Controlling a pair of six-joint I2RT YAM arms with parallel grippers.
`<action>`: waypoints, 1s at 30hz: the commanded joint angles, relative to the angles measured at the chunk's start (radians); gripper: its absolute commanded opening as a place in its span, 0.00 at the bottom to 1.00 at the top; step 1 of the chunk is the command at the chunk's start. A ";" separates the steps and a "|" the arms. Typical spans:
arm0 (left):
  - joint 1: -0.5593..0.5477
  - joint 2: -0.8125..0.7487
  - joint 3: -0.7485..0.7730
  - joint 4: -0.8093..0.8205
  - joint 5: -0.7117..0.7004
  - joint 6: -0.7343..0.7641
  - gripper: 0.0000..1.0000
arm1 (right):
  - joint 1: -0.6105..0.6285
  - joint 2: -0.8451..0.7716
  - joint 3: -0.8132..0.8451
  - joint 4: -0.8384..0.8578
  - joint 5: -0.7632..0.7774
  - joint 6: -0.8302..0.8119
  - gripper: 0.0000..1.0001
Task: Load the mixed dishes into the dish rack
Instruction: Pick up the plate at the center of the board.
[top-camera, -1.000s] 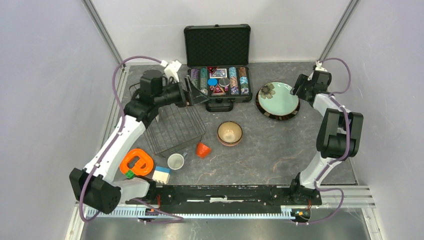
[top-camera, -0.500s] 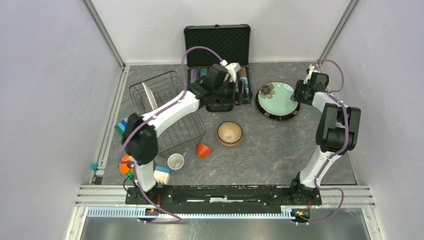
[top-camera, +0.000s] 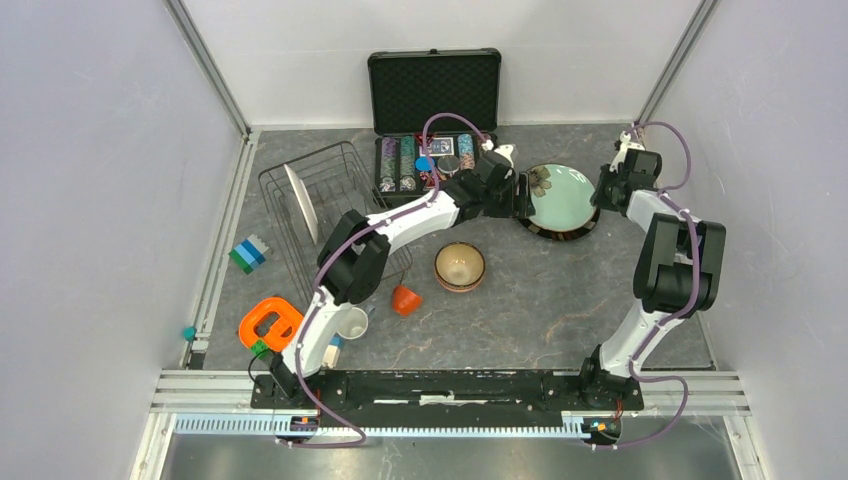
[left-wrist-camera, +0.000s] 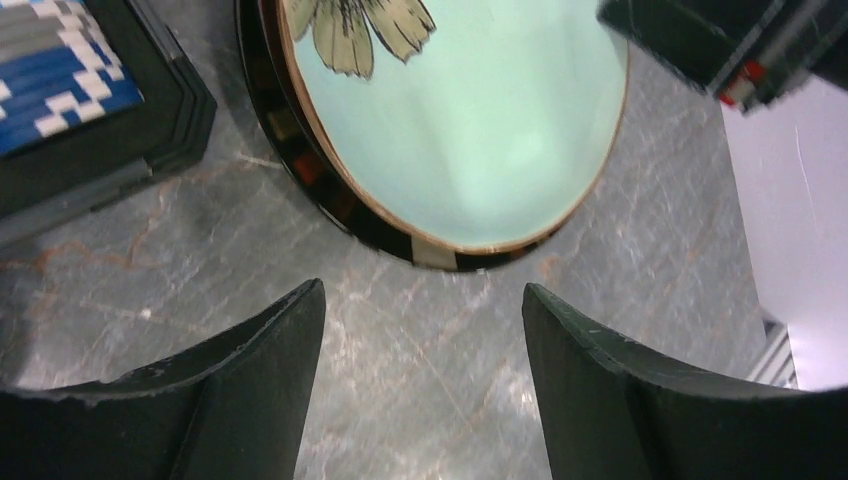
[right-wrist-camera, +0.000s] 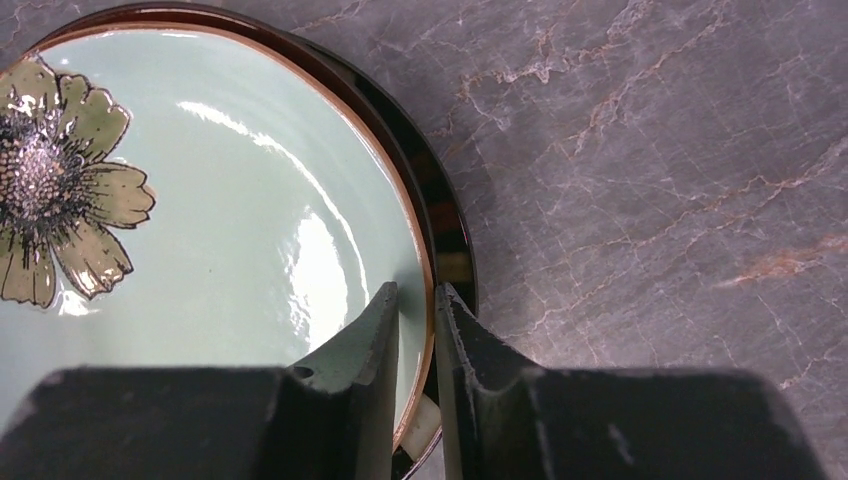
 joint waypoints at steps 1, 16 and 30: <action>-0.004 0.067 0.125 0.066 -0.060 -0.074 0.76 | -0.003 -0.050 -0.055 -0.013 -0.005 -0.010 0.22; -0.007 0.248 0.300 0.006 -0.068 -0.086 0.68 | -0.008 -0.194 -0.219 0.055 -0.040 0.053 0.08; -0.007 0.247 0.273 -0.010 -0.020 -0.082 0.28 | -0.013 -0.298 -0.357 0.153 -0.047 0.129 0.05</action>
